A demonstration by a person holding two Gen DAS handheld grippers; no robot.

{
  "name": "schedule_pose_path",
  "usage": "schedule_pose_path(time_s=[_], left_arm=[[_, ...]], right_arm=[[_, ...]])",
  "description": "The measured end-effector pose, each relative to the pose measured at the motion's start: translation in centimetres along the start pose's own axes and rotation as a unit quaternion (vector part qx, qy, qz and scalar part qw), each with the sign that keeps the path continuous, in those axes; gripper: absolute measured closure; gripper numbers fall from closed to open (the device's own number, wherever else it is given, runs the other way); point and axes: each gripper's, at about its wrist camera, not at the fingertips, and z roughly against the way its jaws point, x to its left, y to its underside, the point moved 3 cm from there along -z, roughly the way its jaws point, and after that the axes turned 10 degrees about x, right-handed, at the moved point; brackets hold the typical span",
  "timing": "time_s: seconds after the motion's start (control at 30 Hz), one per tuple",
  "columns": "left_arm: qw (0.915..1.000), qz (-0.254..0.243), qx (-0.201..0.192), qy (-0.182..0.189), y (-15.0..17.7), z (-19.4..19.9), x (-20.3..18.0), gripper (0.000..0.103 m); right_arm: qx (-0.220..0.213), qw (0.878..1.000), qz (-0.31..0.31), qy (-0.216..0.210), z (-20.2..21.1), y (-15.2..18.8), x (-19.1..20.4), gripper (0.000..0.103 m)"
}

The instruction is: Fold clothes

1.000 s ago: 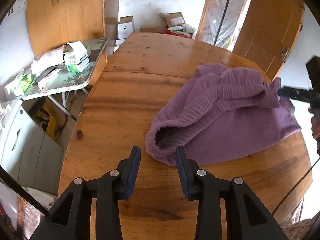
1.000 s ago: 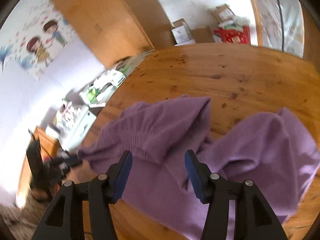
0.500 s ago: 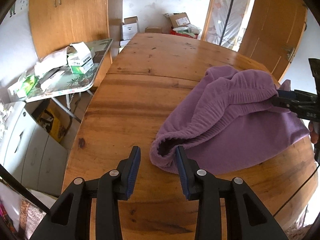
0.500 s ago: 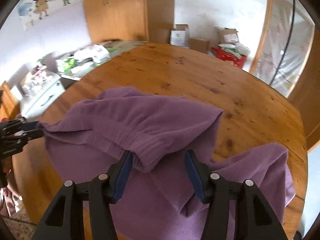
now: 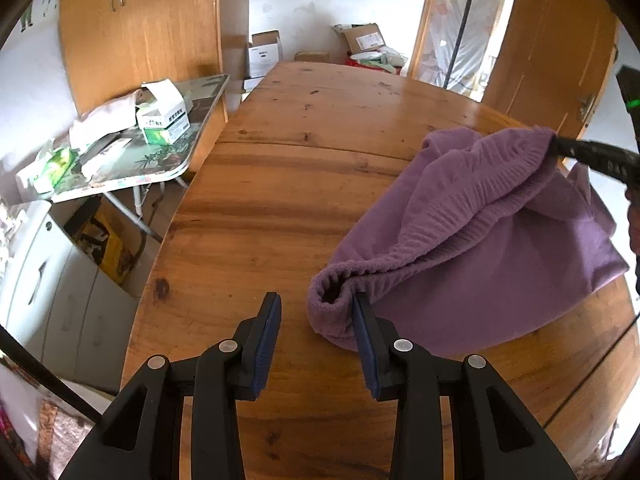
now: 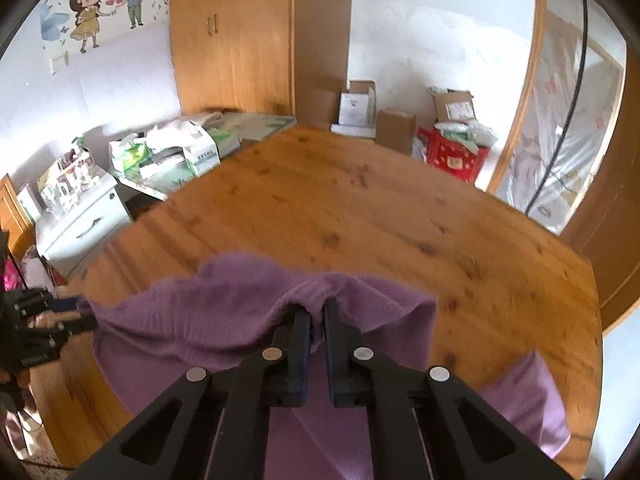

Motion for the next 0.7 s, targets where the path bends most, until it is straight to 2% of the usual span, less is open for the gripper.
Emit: schedule_pose_path(time_s=[0.23,0.47,0.53,0.7], left_arm=[[0.9996,0.016,-0.008,0.023,-0.5,-0.1,0.4,0.066],[0.9977,0.033,-0.016,0.057,-0.9,0.0,1.3,0.066],[0.9973,0.035,-0.018,0.062,-1.0,0.1,1.4,0.073],[0.9964,0.043,-0.024,0.069,-1.1,0.1,1.7,0.078]], right_arm=[[-0.036,0.999,0.028,-0.009,-0.1,-5.4,2.0,0.097],[-0.048,0.998,0.046,-0.018,-2.0,-10.1,4.2,0.097],[-0.045,0.997,0.057,-0.024,-3.0,-11.4,5.1,0.097],[-0.041,0.997,0.06,-0.032,-5.4,-13.6,6.2,0.097]])
